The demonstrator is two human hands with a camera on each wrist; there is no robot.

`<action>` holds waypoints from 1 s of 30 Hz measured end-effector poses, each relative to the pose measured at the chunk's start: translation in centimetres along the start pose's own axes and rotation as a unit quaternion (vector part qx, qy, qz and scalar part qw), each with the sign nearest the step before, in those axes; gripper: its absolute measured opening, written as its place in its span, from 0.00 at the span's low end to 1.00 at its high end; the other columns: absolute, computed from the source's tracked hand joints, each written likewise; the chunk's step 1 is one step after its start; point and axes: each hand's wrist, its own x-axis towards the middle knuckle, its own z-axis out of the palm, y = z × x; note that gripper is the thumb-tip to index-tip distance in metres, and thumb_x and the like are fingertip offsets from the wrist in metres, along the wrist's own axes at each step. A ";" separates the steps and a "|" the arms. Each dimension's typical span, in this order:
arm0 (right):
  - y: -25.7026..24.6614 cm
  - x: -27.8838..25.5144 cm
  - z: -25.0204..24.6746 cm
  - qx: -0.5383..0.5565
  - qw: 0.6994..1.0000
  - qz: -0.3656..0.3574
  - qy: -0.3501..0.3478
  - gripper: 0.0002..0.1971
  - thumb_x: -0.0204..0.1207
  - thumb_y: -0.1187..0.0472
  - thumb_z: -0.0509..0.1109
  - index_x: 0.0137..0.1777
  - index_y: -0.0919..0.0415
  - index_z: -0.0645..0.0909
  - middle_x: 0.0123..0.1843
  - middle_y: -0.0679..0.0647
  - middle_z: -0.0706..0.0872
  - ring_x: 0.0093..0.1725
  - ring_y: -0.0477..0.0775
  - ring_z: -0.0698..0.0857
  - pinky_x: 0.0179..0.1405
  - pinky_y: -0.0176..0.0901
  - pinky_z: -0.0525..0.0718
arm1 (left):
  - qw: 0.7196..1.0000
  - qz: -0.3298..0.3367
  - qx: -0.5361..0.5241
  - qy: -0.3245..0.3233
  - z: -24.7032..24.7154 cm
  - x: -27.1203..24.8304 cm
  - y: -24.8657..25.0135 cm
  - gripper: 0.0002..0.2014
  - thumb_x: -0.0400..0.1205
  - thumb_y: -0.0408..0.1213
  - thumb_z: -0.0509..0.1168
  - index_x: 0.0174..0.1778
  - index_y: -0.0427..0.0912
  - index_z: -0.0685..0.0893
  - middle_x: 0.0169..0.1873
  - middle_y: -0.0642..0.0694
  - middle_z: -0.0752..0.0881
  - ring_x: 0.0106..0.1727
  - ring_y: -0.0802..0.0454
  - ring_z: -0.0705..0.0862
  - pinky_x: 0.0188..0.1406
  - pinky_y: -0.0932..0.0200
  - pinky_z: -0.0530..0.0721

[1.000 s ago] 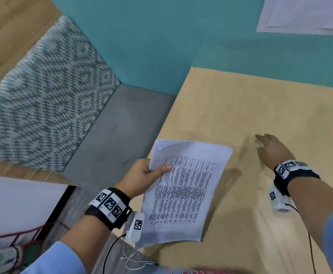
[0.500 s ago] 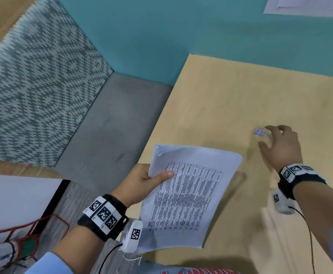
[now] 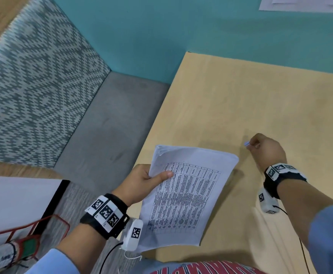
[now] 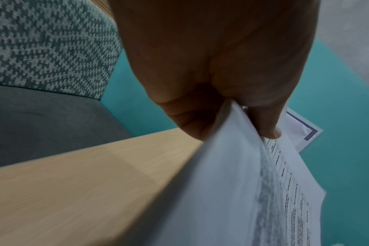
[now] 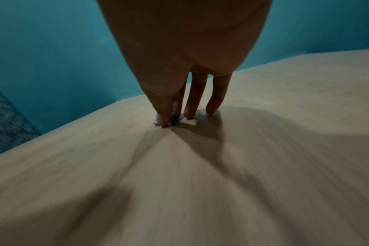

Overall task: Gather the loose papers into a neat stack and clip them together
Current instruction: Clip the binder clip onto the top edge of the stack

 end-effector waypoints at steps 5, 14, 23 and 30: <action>0.3 -3.7 1.0 0.119 0.992 0.049 -0.006 0.15 0.74 0.61 0.82 0.60 0.61 0.86 0.46 0.56 0.93 0.49 0.60 0.90 0.52 0.46 0.84 | 1.000 0.020 -0.001 -0.004 -0.2 -0.1 0.4 0.39 0.78 0.63 0.75 0.41 0.20 0.83 0.39 0.27 0.92 0.37 0.40 0.91 0.40 0.44 0.88; 4.5 -16.4 -2.8 0.365 0.911 0.175 -0.081 0.06 0.79 0.67 0.74 0.42 0.70 0.89 0.48 0.74 0.93 0.39 0.59 0.91 0.44 0.48 0.85 | 0.994 0.084 0.059 -0.025 1.4 -1.1 3.7 0.48 0.71 0.78 0.71 0.37 0.23 0.79 0.35 0.26 0.89 0.35 0.45 0.86 0.36 0.36 0.86; 2.6 -26.8 -16.8 0.608 0.790 0.078 0.004 0.23 0.70 0.70 0.80 0.67 0.64 0.88 0.59 0.60 0.95 0.58 0.51 0.94 0.61 0.40 0.92 | 0.970 0.204 0.132 -0.013 4.9 -5.8 9.2 0.32 0.82 0.52 0.74 0.19 0.52 0.63 0.17 0.57 0.67 0.21 0.61 0.65 0.25 0.62 0.62; -1.3 -31.6 -21.5 0.567 0.821 -0.068 0.030 0.18 0.68 0.69 0.82 0.59 0.66 0.93 0.56 0.62 0.96 0.60 0.59 0.94 0.65 0.41 0.89 | 0.951 0.268 0.151 -0.023 7.2 -9.0 11.0 0.31 0.82 0.55 0.73 0.26 0.47 0.60 0.22 0.53 0.62 0.25 0.56 0.63 0.28 0.56 0.59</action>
